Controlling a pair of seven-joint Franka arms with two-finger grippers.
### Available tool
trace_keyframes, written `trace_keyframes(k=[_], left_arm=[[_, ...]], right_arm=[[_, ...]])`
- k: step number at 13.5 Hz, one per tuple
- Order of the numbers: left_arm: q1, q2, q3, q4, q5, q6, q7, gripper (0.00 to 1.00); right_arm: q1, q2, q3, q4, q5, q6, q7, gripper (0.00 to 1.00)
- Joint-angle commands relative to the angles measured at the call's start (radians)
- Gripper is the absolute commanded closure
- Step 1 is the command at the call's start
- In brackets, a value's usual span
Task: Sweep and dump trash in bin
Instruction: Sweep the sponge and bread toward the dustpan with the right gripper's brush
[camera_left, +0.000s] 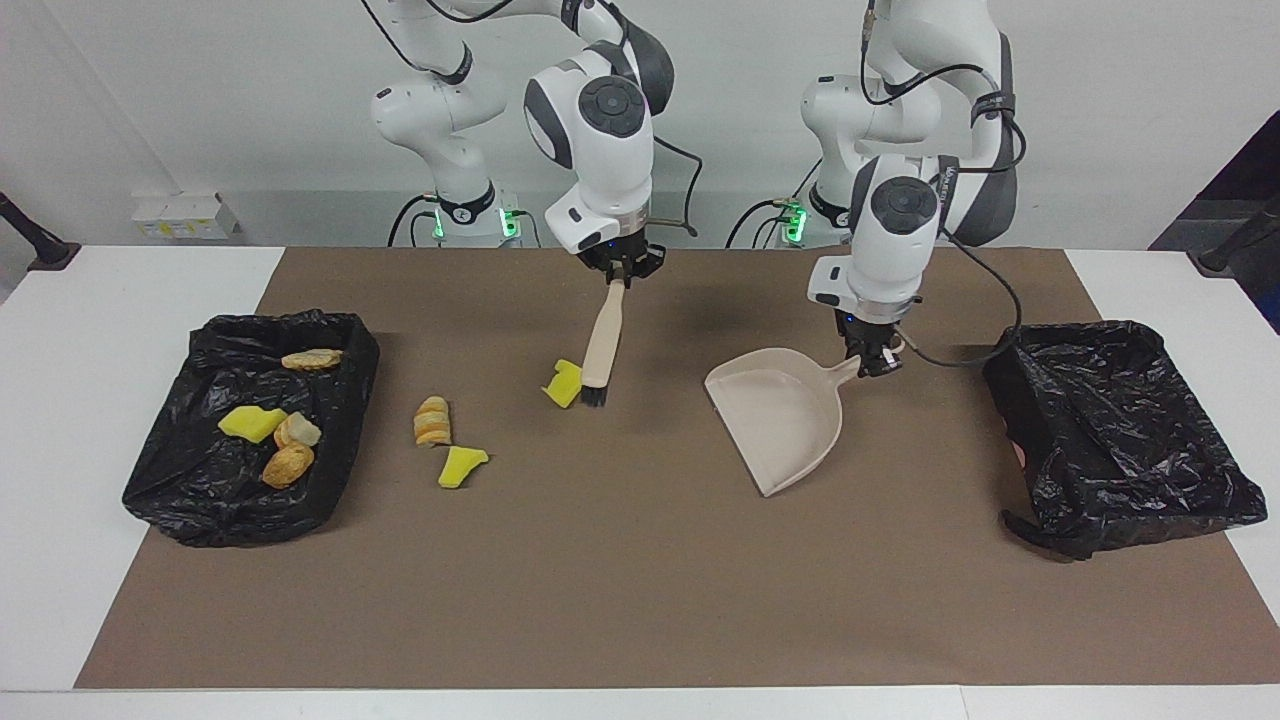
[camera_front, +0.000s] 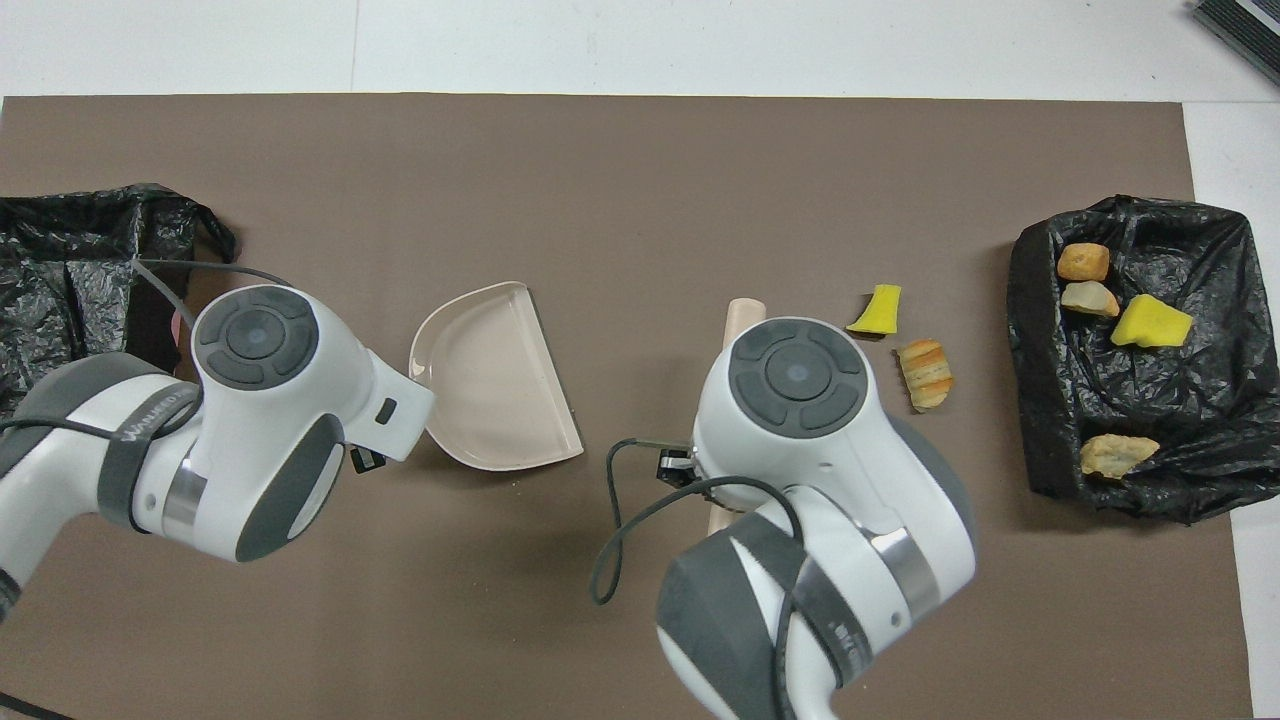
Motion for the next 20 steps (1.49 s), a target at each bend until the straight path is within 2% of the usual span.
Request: trace_keyframes(k=[1,4,6,10,12,17,20], left_arm=[[-0.051,-0.061,0.015,-0.064,-0.009,0.023,-0.062,1.00],[-0.111,-0.061,0.015,-0.069,-0.011,0.051,-0.209,1.00],[-0.111,-0.064,0.015,-0.075,-0.026,0.051,-0.213,1.00],[-0.115,-0.059,0.015,-0.087,-0.029,0.069,-0.220,1.00],[-0.115,-0.058,0.015,-0.087,-0.029,0.067,-0.227,1.00],[-0.138,-0.061,0.014,-0.092,-0.032,0.074,-0.246,1.00],[-0.146,-0.047,0.014,-0.092,-0.039,0.089,-0.282,1.00]], right_arm=[[-0.130,-0.008,0.012,-0.054,-0.086,-0.016,-0.207,1.00],[-0.254,-0.011,0.012,-0.091,-0.200,-0.017,-0.426,1.00],[-0.345,-0.023,0.012,-0.126,-0.281,-0.023,-0.584,1.00],[-0.518,-0.022,0.014,-0.168,-0.375,0.061,-0.847,1.00],[-0.538,-0.014,0.017,-0.192,-0.395,0.094,-0.882,1.00],[-0.494,0.026,0.020,-0.237,-0.374,0.168,-0.869,1.00],[-0.430,0.030,0.020,-0.236,-0.282,0.170,-0.811,1.00]])
